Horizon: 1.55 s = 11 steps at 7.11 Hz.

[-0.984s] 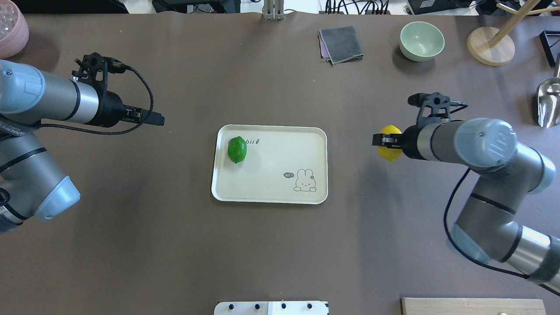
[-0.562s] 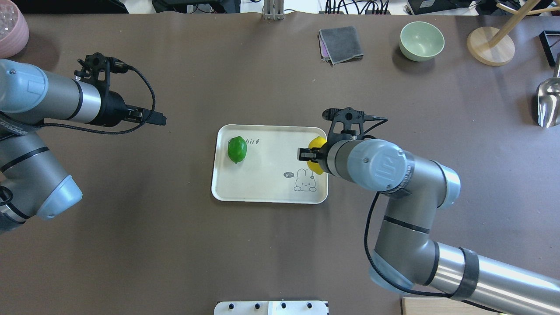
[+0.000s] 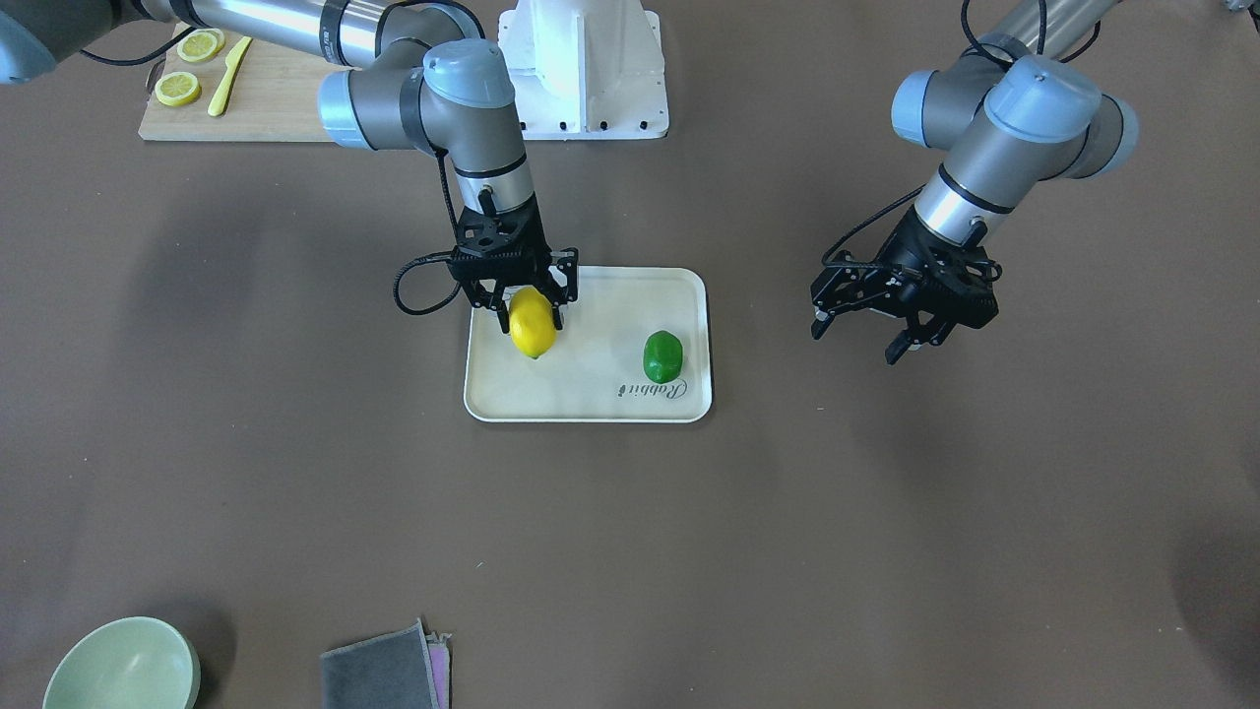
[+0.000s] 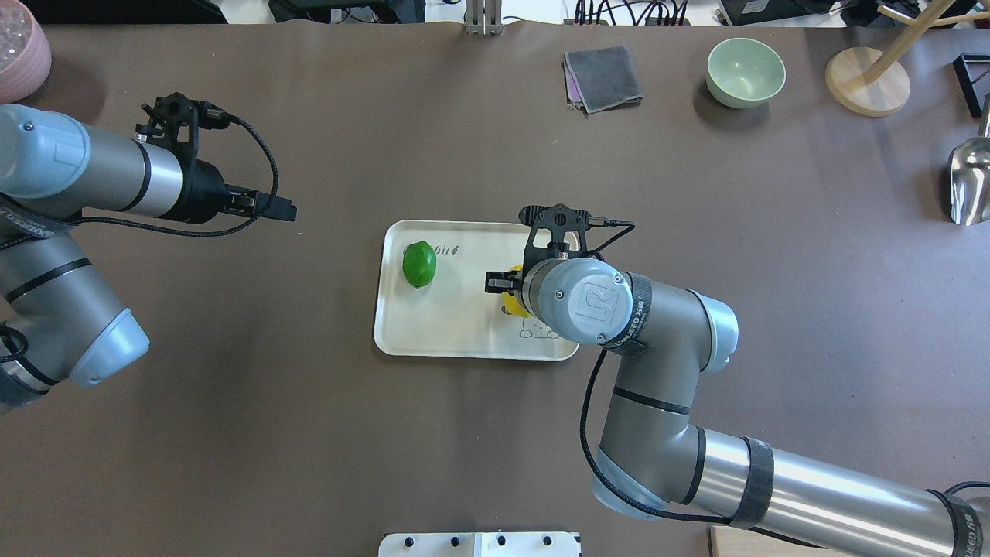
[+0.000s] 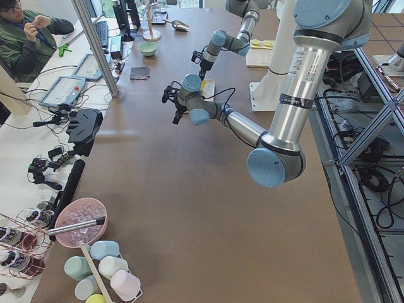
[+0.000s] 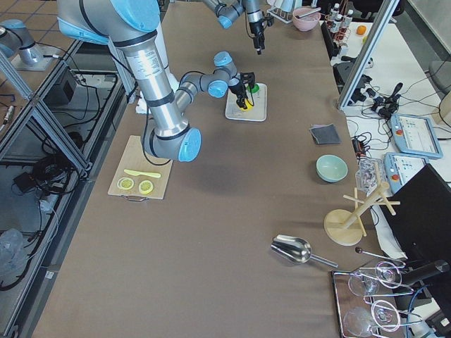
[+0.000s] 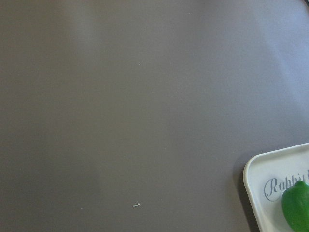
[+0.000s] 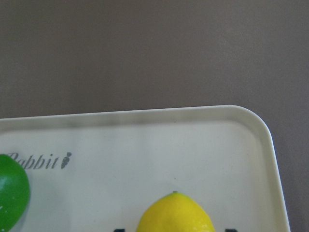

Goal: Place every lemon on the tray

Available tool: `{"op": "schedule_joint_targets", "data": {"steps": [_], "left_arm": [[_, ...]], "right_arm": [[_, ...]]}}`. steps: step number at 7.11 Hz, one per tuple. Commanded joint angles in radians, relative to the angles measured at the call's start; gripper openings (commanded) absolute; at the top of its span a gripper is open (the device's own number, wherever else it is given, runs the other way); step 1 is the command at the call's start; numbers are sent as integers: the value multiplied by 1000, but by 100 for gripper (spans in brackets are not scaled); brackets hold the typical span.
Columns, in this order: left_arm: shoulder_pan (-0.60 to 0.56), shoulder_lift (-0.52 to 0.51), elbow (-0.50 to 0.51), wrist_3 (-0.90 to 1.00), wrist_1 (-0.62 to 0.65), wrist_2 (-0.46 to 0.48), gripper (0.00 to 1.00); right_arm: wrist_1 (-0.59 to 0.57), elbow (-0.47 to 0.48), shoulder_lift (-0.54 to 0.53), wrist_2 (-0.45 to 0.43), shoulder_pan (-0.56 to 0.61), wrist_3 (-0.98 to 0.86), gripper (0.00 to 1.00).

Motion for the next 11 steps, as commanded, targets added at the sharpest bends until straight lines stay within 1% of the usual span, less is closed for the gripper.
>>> {"op": "schedule_joint_targets", "data": {"steps": [1,2,3,4,5,6,7,8,9,10,11], "left_arm": [[0,-2,0,-1,1,0,98],[-1,-2,0,-1,1,-2,98],[-2,0,-4,5,4,-5,98],[-11,11,-9,10,13,-9,98],[-47,47,-7,47,28,-11,98],[-140,60,-12,199,107,-90,99],[-266,60,-19,402,257,-176,99],[-361,58,-36,588,390,-196,99],[-462,51,-39,759,515,-196,99],[-571,37,-35,877,609,-198,99],[-644,49,-33,1007,651,-199,99]], "right_arm": [[-57,27,6,14,22,-7,100],[-100,56,6,174,93,-7,100],[-159,96,1,360,186,-16,100],[-234,119,-11,419,259,-94,100],[-346,141,-31,421,304,-228,100],[-411,202,-96,415,369,-331,100],[-416,297,-167,442,447,-446,100],[-433,343,-245,574,571,-560,100],[-431,380,-363,615,670,-725,100],[-428,396,-487,625,769,-980,100],[-430,379,-581,641,892,-1226,100]]}}
